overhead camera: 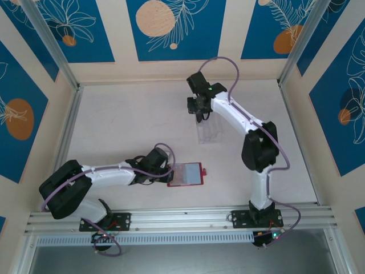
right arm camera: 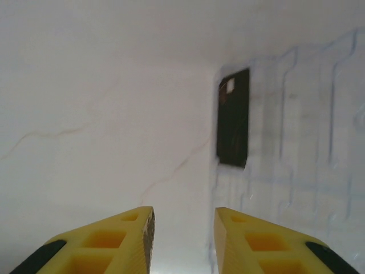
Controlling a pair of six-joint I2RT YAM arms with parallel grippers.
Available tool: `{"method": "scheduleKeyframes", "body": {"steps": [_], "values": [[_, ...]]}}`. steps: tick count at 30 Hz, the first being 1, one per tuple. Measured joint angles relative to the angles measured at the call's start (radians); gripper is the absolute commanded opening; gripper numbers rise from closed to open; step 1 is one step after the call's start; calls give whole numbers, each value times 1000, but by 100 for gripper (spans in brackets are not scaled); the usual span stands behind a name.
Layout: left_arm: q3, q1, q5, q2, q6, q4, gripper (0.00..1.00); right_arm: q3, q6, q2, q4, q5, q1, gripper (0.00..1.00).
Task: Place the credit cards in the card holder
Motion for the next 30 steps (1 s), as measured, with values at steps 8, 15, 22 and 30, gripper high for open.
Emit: {"method": "scheduleKeyframes", "body": {"steps": [8, 15, 22, 30], "values": [[-1, -2, -4, 0, -5, 10, 17, 273, -64, 286, -112, 71, -50, 34], [-2, -2, -4, 5, -7, 20, 17, 342, -92, 356, -168, 96, -71, 33], [-3, -3, -5, 5, -8, 23, 17, 348, -100, 379, -176, 84, -73, 30], [-5, -3, -7, 5, -9, 27, 18, 348, -109, 397, -175, 50, -73, 22]]}}
